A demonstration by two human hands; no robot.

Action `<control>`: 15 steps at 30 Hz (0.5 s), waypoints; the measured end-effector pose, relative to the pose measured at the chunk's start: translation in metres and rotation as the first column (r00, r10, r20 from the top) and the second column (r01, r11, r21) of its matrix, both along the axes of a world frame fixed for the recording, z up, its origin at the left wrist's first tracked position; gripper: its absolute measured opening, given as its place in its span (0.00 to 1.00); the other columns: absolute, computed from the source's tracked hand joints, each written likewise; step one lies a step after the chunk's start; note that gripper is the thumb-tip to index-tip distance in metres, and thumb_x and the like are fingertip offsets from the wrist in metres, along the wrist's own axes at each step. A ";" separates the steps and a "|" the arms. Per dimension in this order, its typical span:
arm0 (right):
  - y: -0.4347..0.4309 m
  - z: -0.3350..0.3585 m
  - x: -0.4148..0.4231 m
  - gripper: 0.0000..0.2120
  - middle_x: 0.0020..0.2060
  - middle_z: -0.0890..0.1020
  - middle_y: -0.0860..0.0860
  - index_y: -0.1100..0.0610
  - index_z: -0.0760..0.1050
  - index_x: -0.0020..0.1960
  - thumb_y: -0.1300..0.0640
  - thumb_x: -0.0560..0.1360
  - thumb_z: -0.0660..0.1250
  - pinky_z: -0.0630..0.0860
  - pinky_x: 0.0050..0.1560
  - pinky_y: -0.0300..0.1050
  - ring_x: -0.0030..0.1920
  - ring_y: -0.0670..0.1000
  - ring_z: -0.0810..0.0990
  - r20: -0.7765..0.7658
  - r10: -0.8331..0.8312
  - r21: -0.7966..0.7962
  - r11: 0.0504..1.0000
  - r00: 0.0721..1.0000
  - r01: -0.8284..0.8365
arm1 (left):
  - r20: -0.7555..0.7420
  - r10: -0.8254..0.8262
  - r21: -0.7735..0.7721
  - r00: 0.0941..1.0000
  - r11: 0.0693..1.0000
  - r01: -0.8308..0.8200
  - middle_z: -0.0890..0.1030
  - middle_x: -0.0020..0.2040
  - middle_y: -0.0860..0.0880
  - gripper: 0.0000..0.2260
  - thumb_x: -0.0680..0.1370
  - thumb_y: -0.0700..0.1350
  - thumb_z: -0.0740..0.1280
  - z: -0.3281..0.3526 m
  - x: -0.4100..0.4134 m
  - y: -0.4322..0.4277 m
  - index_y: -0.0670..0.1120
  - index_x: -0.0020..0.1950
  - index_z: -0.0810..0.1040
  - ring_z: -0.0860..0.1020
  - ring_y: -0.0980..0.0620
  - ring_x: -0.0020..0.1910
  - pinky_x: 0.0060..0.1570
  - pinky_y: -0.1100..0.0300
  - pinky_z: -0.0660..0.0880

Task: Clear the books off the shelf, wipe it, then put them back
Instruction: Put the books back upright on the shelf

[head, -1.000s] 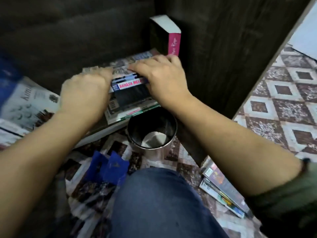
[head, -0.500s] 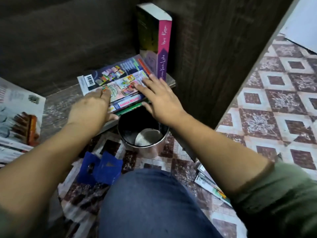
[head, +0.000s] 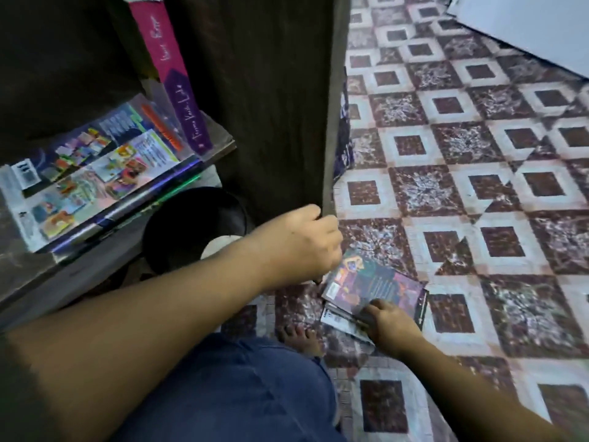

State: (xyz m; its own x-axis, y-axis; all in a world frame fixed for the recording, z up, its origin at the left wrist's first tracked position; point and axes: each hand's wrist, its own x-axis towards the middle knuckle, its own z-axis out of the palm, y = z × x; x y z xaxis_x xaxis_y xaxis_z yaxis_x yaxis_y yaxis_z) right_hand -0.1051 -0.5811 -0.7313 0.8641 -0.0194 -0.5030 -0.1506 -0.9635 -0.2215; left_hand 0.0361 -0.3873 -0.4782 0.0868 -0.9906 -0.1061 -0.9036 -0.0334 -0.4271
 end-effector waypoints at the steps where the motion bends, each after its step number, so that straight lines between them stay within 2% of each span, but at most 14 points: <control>1: -0.002 -0.005 -0.001 0.22 0.70 0.67 0.54 0.51 0.66 0.71 0.48 0.78 0.61 0.71 0.62 0.49 0.66 0.58 0.70 -0.028 -0.008 -0.021 1.000 1.000 0.008 | 0.046 -0.058 0.032 0.997 0.998 0.056 0.76 0.34 0.47 0.12 0.74 0.36 0.58 -0.006 0.001 -0.011 0.45 0.34 0.76 0.75 0.46 0.37 0.40 0.53 0.74; 3: -0.002 -0.014 0.001 0.27 0.73 0.61 0.55 0.52 0.60 0.73 0.48 0.77 0.63 0.68 0.65 0.50 0.69 0.59 0.64 -0.050 -0.021 -0.054 0.998 0.999 0.019 | 0.120 -0.073 0.079 0.990 0.995 0.064 0.78 0.35 0.45 0.14 0.75 0.35 0.57 -0.020 0.006 -0.029 0.42 0.36 0.79 0.76 0.45 0.39 0.49 0.49 0.76; 5: 0.000 -0.022 0.004 0.35 0.75 0.56 0.56 0.50 0.54 0.76 0.46 0.75 0.66 0.64 0.69 0.54 0.73 0.60 0.57 -0.056 -0.043 -0.090 0.995 0.998 0.038 | 0.240 0.038 0.158 0.970 0.984 -0.078 0.80 0.41 0.42 0.15 0.76 0.36 0.55 -0.022 0.010 -0.045 0.41 0.43 0.82 0.77 0.42 0.44 0.58 0.44 0.73; 6: 0.001 -0.027 0.004 0.39 0.76 0.53 0.57 0.50 0.49 0.77 0.45 0.74 0.67 0.61 0.71 0.55 0.75 0.60 0.53 -0.076 -0.055 -0.110 0.993 0.996 0.046 | 0.307 0.096 0.226 0.947 0.959 -0.170 0.81 0.48 0.40 0.16 0.78 0.37 0.53 -0.026 0.010 -0.050 0.40 0.51 0.81 0.77 0.40 0.51 0.63 0.42 0.69; 7: 0.002 -0.032 0.006 0.43 0.77 0.49 0.58 0.50 0.45 0.78 0.43 0.74 0.68 0.57 0.73 0.56 0.76 0.61 0.50 -0.097 -0.059 -0.131 0.990 0.994 0.046 | 0.351 0.129 0.273 0.927 0.933 -0.234 0.79 0.55 0.39 0.16 0.79 0.38 0.52 -0.034 0.011 -0.053 0.39 0.58 0.78 0.74 0.39 0.59 0.66 0.43 0.64; 9: 0.001 -0.044 0.007 0.50 0.78 0.43 0.59 0.50 0.37 0.79 0.40 0.73 0.69 0.51 0.75 0.57 0.77 0.62 0.44 -0.140 -0.061 -0.177 0.984 0.988 0.036 | 0.398 0.193 0.352 0.897 0.871 -0.344 0.75 0.61 0.41 0.15 0.81 0.39 0.51 -0.047 0.007 -0.059 0.40 0.63 0.73 0.68 0.41 0.65 0.63 0.49 0.63; 12: 0.002 -0.057 0.009 0.52 0.77 0.38 0.63 0.51 0.24 0.73 0.40 0.75 0.66 0.48 0.76 0.60 0.77 0.65 0.41 -0.135 -0.055 -0.243 0.970 0.989 0.021 | 0.335 0.243 0.336 0.910 0.872 -0.356 0.75 0.55 0.45 0.13 0.81 0.38 0.51 -0.053 0.007 -0.066 0.42 0.58 0.73 0.69 0.44 0.59 0.59 0.53 0.63; 15: 0.003 -0.067 0.011 0.51 0.76 0.38 0.65 0.52 0.22 0.71 0.43 0.77 0.65 0.49 0.75 0.62 0.76 0.67 0.42 -0.105 -0.042 -0.285 0.959 0.994 0.010 | 0.276 0.318 0.310 0.907 0.863 -0.397 0.75 0.53 0.46 0.15 0.79 0.35 0.48 -0.053 0.005 -0.071 0.42 0.57 0.72 0.69 0.46 0.55 0.60 0.55 0.63</control>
